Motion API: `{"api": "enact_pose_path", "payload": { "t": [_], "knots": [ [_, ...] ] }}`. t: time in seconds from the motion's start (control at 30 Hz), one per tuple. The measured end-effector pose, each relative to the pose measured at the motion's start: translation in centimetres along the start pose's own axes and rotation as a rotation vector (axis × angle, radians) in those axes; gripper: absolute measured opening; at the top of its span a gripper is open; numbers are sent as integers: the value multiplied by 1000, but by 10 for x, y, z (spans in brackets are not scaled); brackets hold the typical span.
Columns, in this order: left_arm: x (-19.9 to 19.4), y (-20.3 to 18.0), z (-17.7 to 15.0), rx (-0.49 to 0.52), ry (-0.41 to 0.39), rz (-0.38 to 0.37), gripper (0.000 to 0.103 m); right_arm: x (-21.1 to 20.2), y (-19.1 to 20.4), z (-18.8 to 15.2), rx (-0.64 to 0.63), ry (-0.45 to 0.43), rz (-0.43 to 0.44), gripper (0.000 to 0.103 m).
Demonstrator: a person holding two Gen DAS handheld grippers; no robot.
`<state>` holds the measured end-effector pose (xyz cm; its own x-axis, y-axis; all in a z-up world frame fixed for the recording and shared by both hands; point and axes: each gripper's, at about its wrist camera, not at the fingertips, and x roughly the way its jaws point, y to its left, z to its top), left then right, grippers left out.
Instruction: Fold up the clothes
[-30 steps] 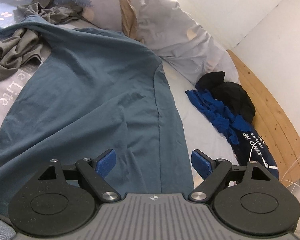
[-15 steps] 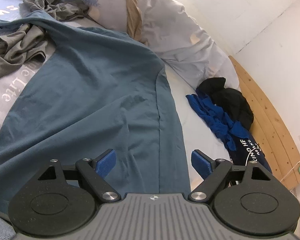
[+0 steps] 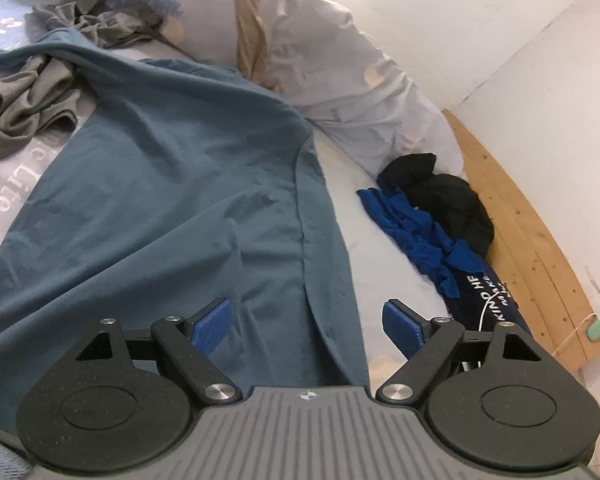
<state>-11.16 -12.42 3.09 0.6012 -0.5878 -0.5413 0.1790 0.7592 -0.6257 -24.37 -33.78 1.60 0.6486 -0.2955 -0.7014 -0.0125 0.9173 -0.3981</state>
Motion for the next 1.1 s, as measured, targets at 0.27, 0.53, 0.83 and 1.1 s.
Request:
{"api": "enact_pose_path", "payload": {
  "t": [0.27,0.53,0.83,1.1],
  "knots": [
    [-4,2,-2,-14,15,-17,88,3,-109,25,224,-67,-36,6],
    [10,-16,17,-16,14,-6,88,27,-201,8,424,-63,-8,6],
    [70,-67,70,95,10,50,88,63,-242,-27,552,-55,131,6],
    [192,-87,127,227,-1,93,87,65,-220,-37,501,-64,256,6]
  ]
}}
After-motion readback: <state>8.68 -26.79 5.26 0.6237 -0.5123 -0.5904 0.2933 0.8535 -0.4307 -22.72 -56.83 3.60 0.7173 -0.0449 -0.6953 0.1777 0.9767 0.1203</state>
